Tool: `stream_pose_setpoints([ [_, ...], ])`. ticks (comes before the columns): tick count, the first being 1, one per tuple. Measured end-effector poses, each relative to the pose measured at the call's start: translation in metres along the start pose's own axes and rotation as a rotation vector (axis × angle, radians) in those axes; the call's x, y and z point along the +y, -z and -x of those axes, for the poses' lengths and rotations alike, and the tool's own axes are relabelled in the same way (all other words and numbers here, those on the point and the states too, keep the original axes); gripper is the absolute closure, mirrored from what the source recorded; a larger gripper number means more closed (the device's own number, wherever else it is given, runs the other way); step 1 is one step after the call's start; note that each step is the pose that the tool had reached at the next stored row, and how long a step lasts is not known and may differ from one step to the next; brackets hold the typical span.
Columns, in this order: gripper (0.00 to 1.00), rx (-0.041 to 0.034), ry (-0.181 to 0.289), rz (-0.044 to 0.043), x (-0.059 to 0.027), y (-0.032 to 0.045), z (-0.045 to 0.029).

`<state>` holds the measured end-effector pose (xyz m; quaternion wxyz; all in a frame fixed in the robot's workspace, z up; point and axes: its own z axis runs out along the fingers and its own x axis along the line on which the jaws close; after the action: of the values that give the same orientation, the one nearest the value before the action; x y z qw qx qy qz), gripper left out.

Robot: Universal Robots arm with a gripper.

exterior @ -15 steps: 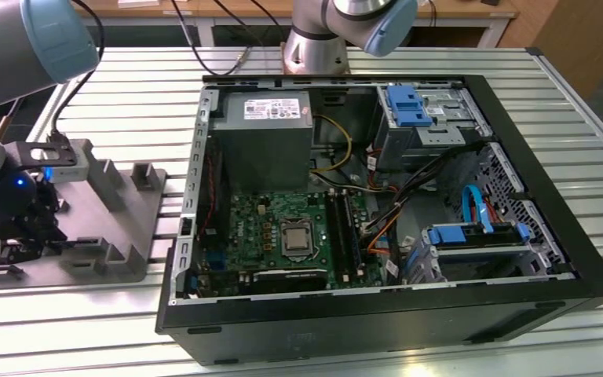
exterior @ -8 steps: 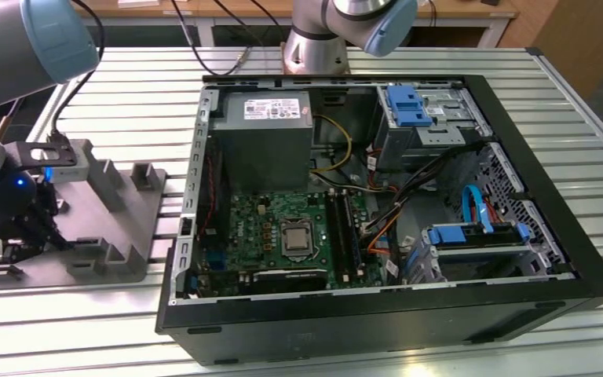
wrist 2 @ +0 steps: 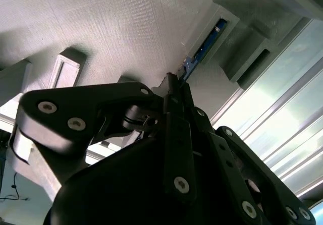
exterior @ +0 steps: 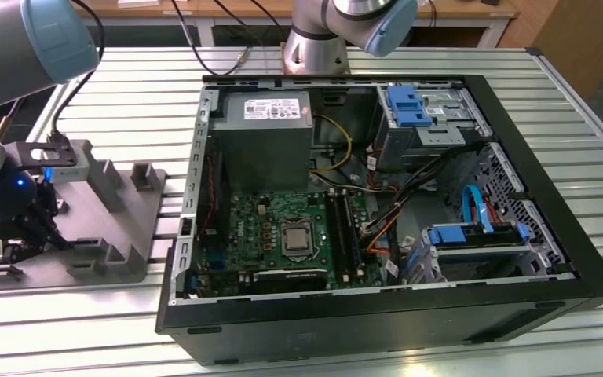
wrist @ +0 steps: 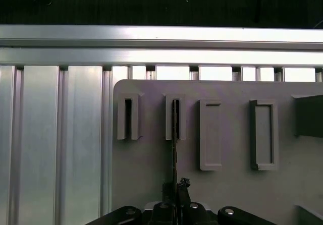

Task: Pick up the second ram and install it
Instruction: 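Pick up the second ram and move it above second insertion slot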

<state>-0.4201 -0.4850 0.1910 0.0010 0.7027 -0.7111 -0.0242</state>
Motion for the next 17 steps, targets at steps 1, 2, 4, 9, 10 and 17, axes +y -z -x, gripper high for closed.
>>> stream_pose_setpoints([
  [1,0.86,0.0000,0.000,0.0000,0.0000,0.0000,0.0000],
  [2,0.86,0.0000,0.000,0.0000,0.0000,0.0000,0.0000],
  [4,0.86,0.0000,0.000,0.0000,0.0000,-0.0001,0.0000],
  [9,0.86,-0.0001,0.000,-0.0001,0.0000,0.0000,0.0000],
  [10,0.86,-0.0003,0.000,-0.0003,0.0000,0.0003,0.0001],
  [17,0.86,-0.0031,0.000,0.0000,0.0003,0.0090,0.0003],
])
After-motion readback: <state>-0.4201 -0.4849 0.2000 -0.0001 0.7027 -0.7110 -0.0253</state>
